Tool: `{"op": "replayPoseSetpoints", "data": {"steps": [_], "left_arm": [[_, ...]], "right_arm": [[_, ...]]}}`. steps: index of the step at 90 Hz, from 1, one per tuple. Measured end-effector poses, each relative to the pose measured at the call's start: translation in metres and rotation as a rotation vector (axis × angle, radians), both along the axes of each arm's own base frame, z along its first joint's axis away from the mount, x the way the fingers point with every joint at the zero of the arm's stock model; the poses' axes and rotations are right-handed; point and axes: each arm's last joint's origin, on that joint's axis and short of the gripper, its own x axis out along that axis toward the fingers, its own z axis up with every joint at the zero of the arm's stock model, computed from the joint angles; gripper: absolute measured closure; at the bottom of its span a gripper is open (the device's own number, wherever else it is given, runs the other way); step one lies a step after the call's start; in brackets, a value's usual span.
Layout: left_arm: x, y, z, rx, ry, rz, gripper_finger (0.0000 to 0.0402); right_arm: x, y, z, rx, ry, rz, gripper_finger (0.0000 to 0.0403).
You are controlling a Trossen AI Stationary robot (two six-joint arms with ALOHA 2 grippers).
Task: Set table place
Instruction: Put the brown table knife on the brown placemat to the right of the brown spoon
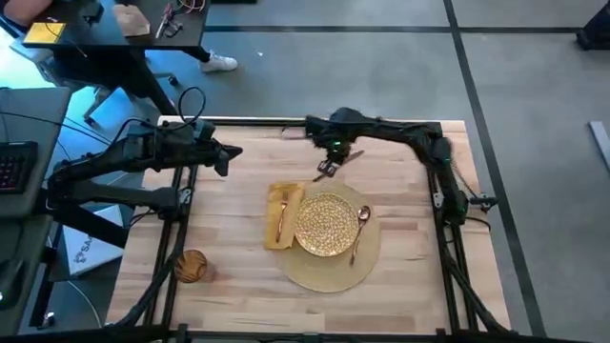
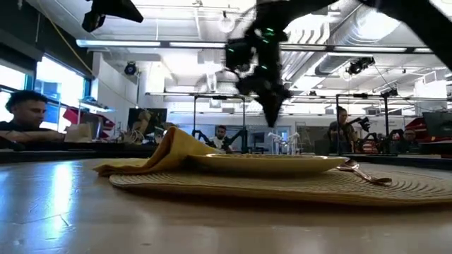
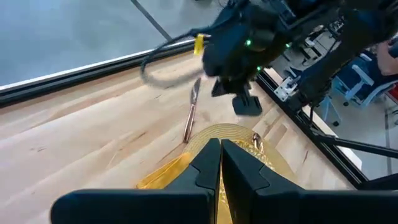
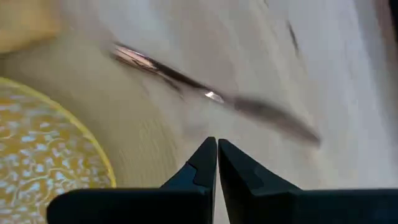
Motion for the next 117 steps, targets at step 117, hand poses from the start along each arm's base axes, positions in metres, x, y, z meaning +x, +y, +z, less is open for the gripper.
{"op": "replayPoseSetpoints", "data": {"steps": [117], "left_arm": [[0.0,0.001,-0.002,-0.019,-0.01,0.071,0.0402]], "right_arm": [[-0.014,0.019,-0.092,0.031,-0.346,-0.447,0.0403]]}}
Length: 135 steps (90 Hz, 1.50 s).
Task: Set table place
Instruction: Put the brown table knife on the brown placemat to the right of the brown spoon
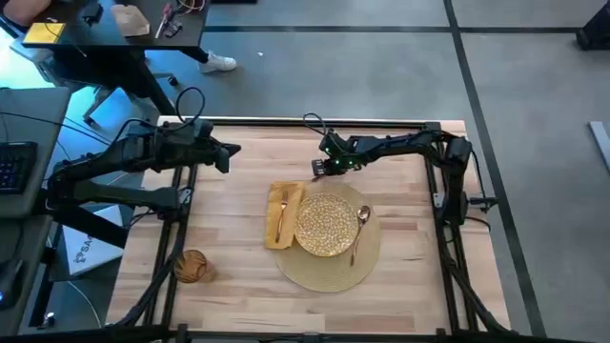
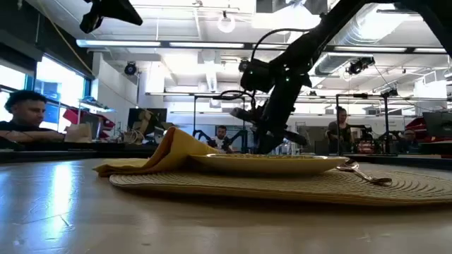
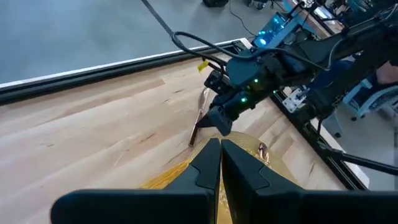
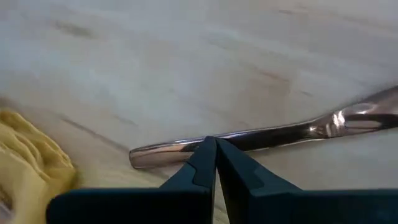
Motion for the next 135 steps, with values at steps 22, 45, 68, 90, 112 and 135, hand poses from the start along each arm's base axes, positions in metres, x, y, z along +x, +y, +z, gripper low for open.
{"op": "replayPoseSetpoints", "data": {"steps": [22,45,68,90,112,135], "left_arm": [[0.0,0.0,0.0,0.0,0.0,0.0,0.0402],[0.0,0.0,-0.001,0.0,0.009,-0.001,0.0402],[-0.002,0.0,-0.003,-0.003,0.044,-0.004,0.0402],[-0.002,0.0,-0.004,-0.007,0.046,0.001,0.0402],[-0.002,0.0,-0.004,0.002,0.051,-0.005,0.0402],[-0.002,0.0,-0.004,0.006,0.052,-0.007,0.0402]], "right_arm": [[-0.025,0.008,-0.003,-0.019,0.305,0.194,0.0403],[-0.052,0.016,-0.006,-0.06,0.664,0.388,0.0403],[-0.074,0.062,-0.02,-0.096,0.849,0.576,0.0402],[-0.101,0.127,-0.007,-0.089,0.734,0.577,0.0402],[-0.135,0.191,0.003,-0.02,0.573,0.725,0.0403],[-0.149,0.234,0.038,-0.014,0.448,0.746,0.0403]]}}
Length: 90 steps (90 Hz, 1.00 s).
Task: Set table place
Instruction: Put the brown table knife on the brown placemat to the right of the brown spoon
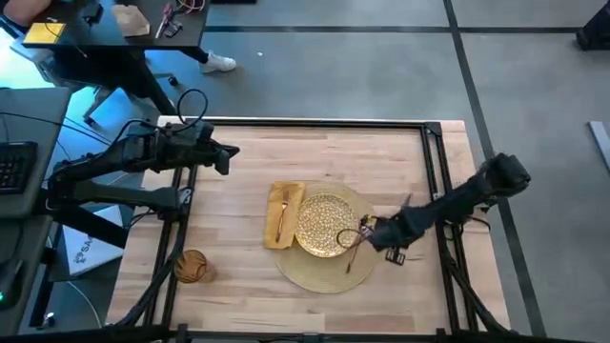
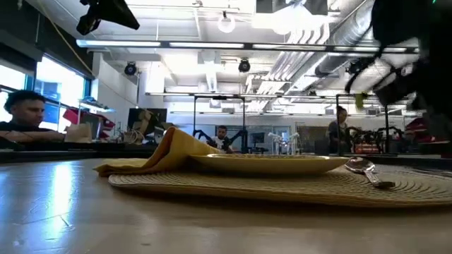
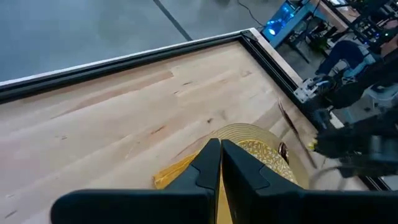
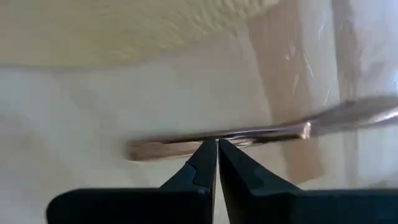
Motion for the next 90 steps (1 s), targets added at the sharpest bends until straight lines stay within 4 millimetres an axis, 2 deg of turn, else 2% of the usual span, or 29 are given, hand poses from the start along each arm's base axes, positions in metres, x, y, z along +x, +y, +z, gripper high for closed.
{"op": "replayPoseSetpoints", "data": {"steps": [8,16,25,33,46,60,70,90], "left_arm": [[0.002,0.0,-0.001,0.005,0.011,-0.006,0.0402],[0.006,0.001,-0.003,0.008,0.034,-0.025,0.0402],[0.013,0.002,-0.006,-0.001,0.056,-0.033,0.0402],[0.021,0.003,-0.01,-0.018,0.074,-0.053,0.0402],[0.033,0.003,-0.015,-0.033,0.099,-0.128,0.0402],[0.04,0.004,-0.018,-0.035,0.11,-0.189,0.0402],[0.04,0.003,-0.018,-0.046,0.105,-0.193,0.0402],[0.037,0.002,-0.015,-0.095,0.066,-0.196,0.0402]], "right_arm": [[-0.006,0.006,0.016,-0.006,-0.068,-0.179,0.0403],[-0.018,0.01,0.027,-0.017,-0.132,-0.458,0.0401],[-0.034,0.016,0.026,-0.068,-0.203,-0.731,0.0386],[-0.042,0.026,0.021,-0.091,-0.282,-0.857,0.0351],[-0.048,0.04,0.004,-0.168,-0.383,-0.855,0.0271],[-0.051,0.056,-0.017,-0.299,-0.482,-0.727,0.0203],[-0.056,0.063,-0.032,-0.386,-0.501,-0.658,0.0187],[-0.064,0.074,-0.049,-0.446,-0.537,-0.585,0.0191]]}}
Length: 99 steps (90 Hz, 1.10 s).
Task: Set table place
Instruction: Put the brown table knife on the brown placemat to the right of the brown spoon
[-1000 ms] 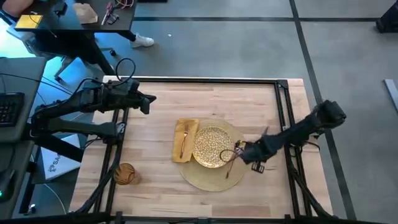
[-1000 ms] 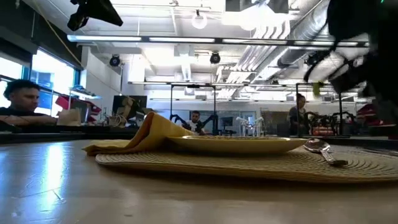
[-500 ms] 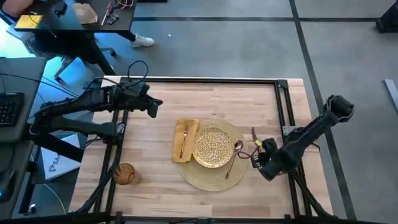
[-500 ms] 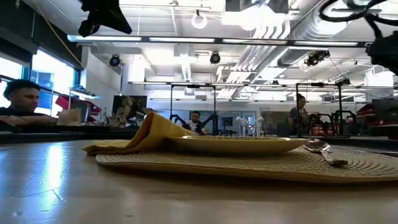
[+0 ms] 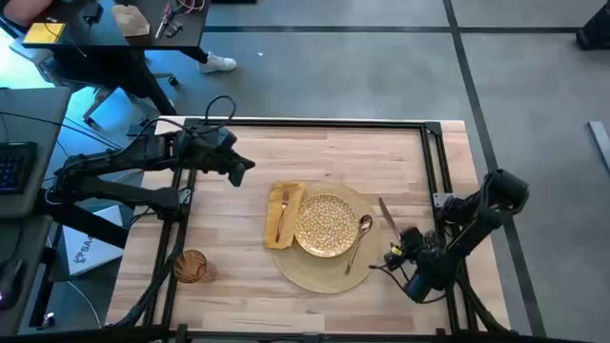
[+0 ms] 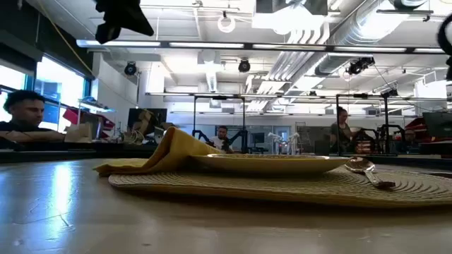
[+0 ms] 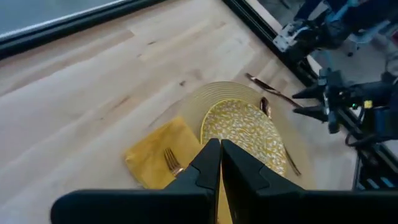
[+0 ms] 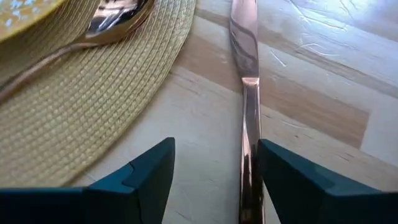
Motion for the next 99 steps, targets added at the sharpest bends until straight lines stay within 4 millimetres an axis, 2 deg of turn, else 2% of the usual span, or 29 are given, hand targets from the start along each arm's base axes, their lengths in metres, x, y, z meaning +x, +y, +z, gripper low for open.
{"op": "replayPoseSetpoints", "data": {"steps": [19,32,40,51,63,68,80,87,99], "left_arm": [[-0.003,-0.001,0.005,-0.064,-0.064,0.053,0.0402],[-0.003,-0.001,0.007,-0.095,-0.099,0.084,0.0402],[-0.002,-0.001,0.009,-0.103,-0.124,0.095,0.0402],[-0.001,0.0,0.011,-0.1,-0.145,0.114,0.0402],[-0.001,0.0,0.011,-0.085,-0.14,0.109,0.0402],[-0.001,-0.001,0.01,-0.076,-0.135,0.098,0.0402],[-0.001,-0.002,0.01,-0.048,-0.123,0.033,0.0402],[-0.001,-0.002,0.011,-0.028,-0.117,-0.007,0.0402],[-0.002,-0.004,0.012,-0.009,-0.115,-0.058,0.0402]], "right_arm": [[-0.012,-0.003,-0.006,0.048,-0.049,0.02,0.0194],[-0.022,-0.015,-0.02,0.098,-0.139,0.063,0.0197],[-0.026,-0.017,-0.024,0.09,-0.149,0.078,0.0211],[-0.03,-0.019,-0.027,0.075,-0.109,0.065,0.0266],[-0.027,-0.019,-0.031,0.054,-0.12,0.063,0.0363],[-0.025,-0.018,-0.03,0.05,-0.115,0.062,0.0383],[-0.017,-0.014,-0.016,0.099,-0.05,-0.003,0.0387],[-0.013,-0.012,-0.005,0.162,-0.038,-0.034,0.0401],[-0.008,-0.011,0.007,0.232,-0.053,-0.059,0.0401]]}}
